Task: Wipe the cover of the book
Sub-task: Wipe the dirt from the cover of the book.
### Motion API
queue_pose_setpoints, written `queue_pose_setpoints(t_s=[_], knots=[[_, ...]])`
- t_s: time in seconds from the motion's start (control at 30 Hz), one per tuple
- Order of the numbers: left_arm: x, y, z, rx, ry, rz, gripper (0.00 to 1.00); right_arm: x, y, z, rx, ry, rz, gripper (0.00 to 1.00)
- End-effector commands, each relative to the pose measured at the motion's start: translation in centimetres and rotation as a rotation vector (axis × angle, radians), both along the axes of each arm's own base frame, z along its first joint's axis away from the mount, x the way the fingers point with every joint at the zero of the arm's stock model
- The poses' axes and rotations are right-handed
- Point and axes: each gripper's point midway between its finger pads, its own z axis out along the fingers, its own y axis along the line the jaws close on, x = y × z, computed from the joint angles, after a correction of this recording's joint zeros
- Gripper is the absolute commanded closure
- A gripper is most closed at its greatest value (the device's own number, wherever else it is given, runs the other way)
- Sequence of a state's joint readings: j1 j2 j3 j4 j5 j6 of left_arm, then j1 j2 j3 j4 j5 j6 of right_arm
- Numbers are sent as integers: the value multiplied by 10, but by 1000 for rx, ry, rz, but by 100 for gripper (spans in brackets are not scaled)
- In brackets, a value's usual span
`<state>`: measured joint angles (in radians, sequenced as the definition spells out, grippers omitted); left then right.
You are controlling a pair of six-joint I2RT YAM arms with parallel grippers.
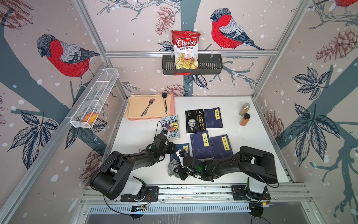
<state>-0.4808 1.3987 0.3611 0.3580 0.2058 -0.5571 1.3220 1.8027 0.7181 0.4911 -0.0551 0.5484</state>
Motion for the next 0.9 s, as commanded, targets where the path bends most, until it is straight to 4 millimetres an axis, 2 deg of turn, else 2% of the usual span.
queue_pose_setpoints(t_s=[0.0, 0.17, 0.27, 0.37, 0.57, 0.63, 0.73, 0.87], knots=[[-23, 21, -29, 105, 124, 19, 87, 34, -19, -19, -55, 20, -97, 94], [-23, 21, -27, 104, 118, 22, 87, 98, -29, -20, -60, -18, -195, 95], [-23, 21, -26, 103, 115, 23, 87, 112, -27, -23, -79, -17, -195, 94], [-24, 22, -26, 107, 116, 24, 87, 98, -26, -20, -96, -24, -162, 94], [-22, 23, -25, 105, 107, 26, 87, 24, -17, -10, -70, 21, -18, 94], [-22, 23, -24, 104, 105, 24, 87, 14, -12, -11, -54, 39, -1, 94], [-22, 22, -23, 100, 100, 22, 87, 36, -12, -23, -75, 40, -55, 94], [-22, 22, -23, 96, 102, 15, 87, 90, -16, -41, -110, 16, -162, 94]])
